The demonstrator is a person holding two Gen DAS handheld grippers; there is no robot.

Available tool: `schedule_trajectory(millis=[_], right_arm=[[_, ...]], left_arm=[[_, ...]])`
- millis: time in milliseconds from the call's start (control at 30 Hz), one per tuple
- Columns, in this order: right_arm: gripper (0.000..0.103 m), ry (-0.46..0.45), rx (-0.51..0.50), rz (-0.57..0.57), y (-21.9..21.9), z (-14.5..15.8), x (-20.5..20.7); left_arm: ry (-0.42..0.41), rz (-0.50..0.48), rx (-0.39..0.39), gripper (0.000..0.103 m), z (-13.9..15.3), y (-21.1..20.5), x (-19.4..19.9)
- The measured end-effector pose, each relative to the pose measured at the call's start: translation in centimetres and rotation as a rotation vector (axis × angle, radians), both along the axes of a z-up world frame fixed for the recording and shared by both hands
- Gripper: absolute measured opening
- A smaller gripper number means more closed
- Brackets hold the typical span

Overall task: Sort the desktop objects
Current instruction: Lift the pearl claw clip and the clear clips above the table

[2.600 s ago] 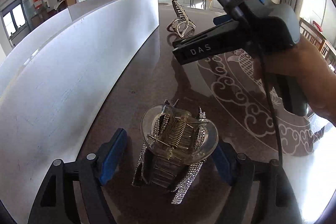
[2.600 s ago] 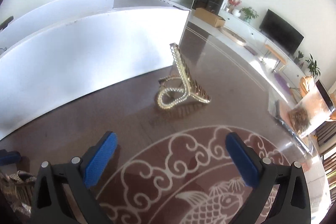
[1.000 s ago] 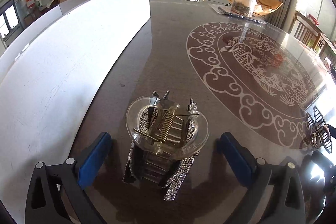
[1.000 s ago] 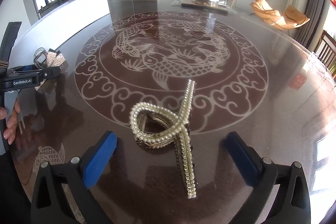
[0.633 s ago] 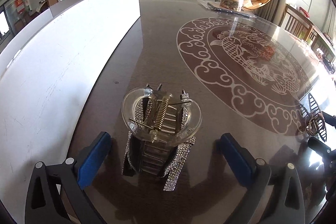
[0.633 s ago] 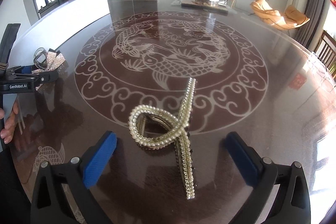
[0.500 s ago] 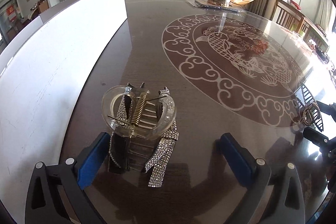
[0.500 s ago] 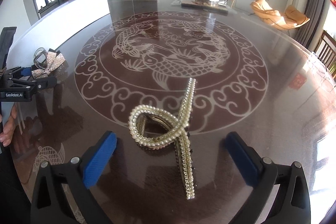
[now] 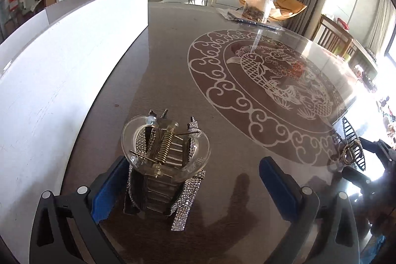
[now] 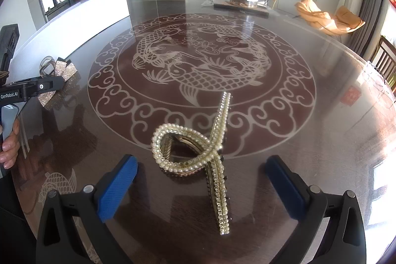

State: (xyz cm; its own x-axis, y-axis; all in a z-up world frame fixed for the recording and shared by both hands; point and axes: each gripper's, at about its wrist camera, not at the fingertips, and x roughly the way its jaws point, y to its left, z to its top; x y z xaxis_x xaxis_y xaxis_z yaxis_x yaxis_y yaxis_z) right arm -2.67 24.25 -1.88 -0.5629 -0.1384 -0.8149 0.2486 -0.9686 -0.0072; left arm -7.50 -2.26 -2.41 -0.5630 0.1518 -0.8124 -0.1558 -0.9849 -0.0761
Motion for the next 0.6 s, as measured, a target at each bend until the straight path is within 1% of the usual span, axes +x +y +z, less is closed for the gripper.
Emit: schedule_trajectory(millis=[33,67,133,167,200,267,367,467,533,600], right_arm=[[0.103,0.000,0.000,0.000,0.0,0.0,0.0],[0.103,0.000,0.000,0.000,0.0,0.0,0.0],[0.103,0.000,0.000,0.000,0.0,0.0,0.0],[0.103,0.000,0.000,0.000,0.0,0.0,0.0],[0.103,0.000,0.000,0.000,0.0,0.0,0.0],[0.103,0.000,0.000,0.000,0.0,0.0,0.0],[0.103,0.001,-0.019,0.008,0.2,0.1,0.0],[0.103,-0.048,-0.055,0.041,0.9,0.4,-0.2],[0.100,-0.082,-0.098,0.036,1.1,0.8,-0.3],[0.095,-0.098,-0.125,0.066,0.5,0.9,-0.4]], left_arm=[[-0.001,0.002,-0.021,0.103,-0.1,0.2,0.0],[0.003,0.010,-0.011,0.103,0.0,0.0,0.2],[0.031,0.055,0.021,0.083,0.4,-1.2,0.5],[0.044,0.080,0.016,0.063,0.5,-1.8,0.6],[0.051,0.096,0.000,0.053,0.5,-2.4,0.9],[0.046,0.099,0.028,0.053,0.6,-2.8,1.1],[0.046,0.084,-0.010,0.053,0.5,-2.0,1.7],[0.049,0.054,-0.039,0.053,0.5,-0.7,2.6],[0.056,0.037,-0.063,0.053,0.5,0.1,3.0],[0.061,0.025,-0.076,0.053,0.5,0.6,3.2]])
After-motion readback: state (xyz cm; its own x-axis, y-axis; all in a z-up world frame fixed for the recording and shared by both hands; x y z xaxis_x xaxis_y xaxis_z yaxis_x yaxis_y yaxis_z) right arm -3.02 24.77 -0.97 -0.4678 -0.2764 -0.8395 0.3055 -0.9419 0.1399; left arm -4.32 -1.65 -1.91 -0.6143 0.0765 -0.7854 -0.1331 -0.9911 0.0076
